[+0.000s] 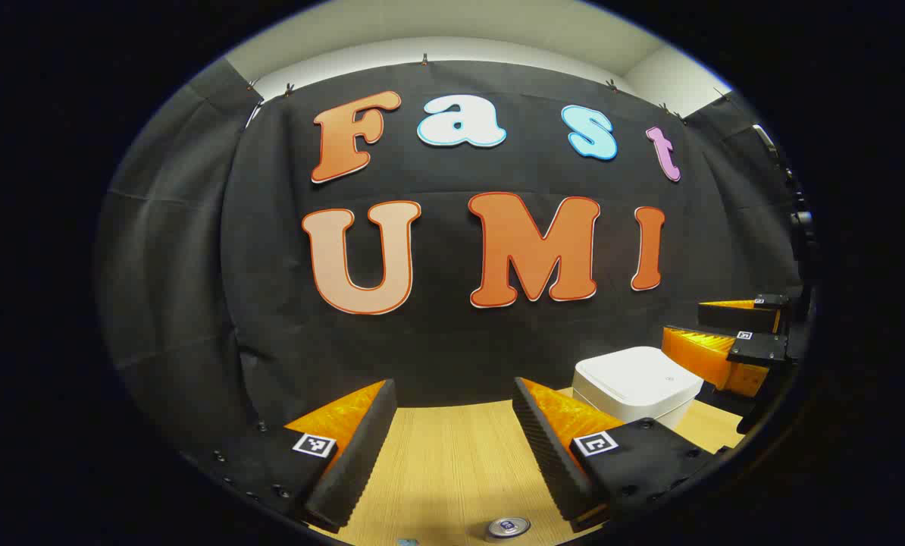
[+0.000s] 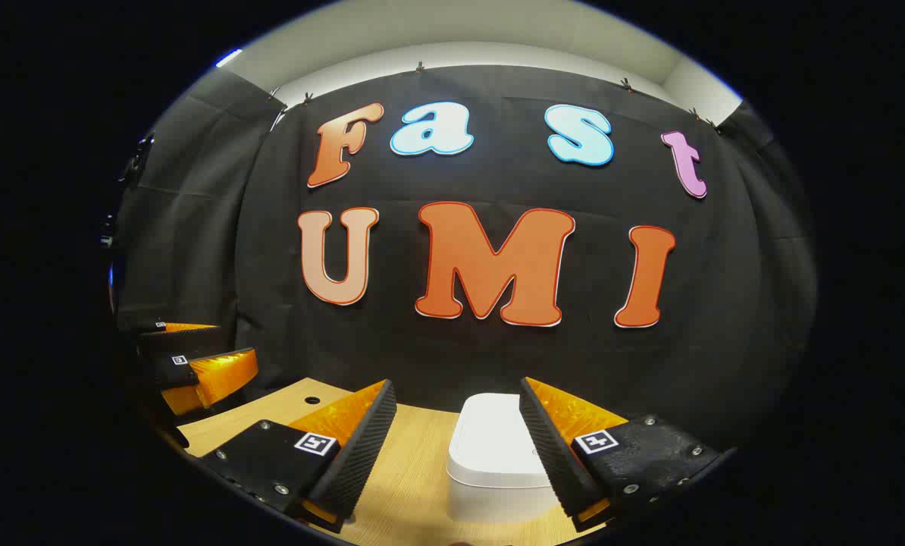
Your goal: Press the lid of the desktop garbage bin to open it, pick up the crumpled paper on the desktop and throw it into the bin, then pick up the pop can on the desktop and drop it into the bin, and finally close the garbage bin lid.
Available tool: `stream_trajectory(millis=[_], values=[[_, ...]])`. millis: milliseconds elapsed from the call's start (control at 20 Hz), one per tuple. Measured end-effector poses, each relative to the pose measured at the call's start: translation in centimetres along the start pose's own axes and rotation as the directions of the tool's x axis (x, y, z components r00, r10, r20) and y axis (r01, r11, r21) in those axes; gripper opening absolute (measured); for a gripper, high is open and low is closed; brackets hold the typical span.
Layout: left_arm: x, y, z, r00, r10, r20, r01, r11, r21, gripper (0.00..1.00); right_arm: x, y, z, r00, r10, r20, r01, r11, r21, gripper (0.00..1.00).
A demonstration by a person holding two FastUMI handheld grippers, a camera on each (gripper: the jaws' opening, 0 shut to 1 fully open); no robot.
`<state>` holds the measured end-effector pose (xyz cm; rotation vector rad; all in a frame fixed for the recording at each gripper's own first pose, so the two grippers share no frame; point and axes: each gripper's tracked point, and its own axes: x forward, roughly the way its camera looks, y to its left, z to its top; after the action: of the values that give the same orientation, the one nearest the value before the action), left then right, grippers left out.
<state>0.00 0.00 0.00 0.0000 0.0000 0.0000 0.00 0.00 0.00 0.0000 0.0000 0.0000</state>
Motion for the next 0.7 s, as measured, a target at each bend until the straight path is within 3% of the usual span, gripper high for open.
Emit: stream_trajectory(millis=[700], values=[[-0.4, 0.8, -0.3, 0.999, 0.049, -0.008, -0.048, 0.999, 0.006, 0.98, 0.2, 0.3, 0.2, 1.0, 0.017, -0.012, -0.017, 1.0, 0.0, 0.99]])
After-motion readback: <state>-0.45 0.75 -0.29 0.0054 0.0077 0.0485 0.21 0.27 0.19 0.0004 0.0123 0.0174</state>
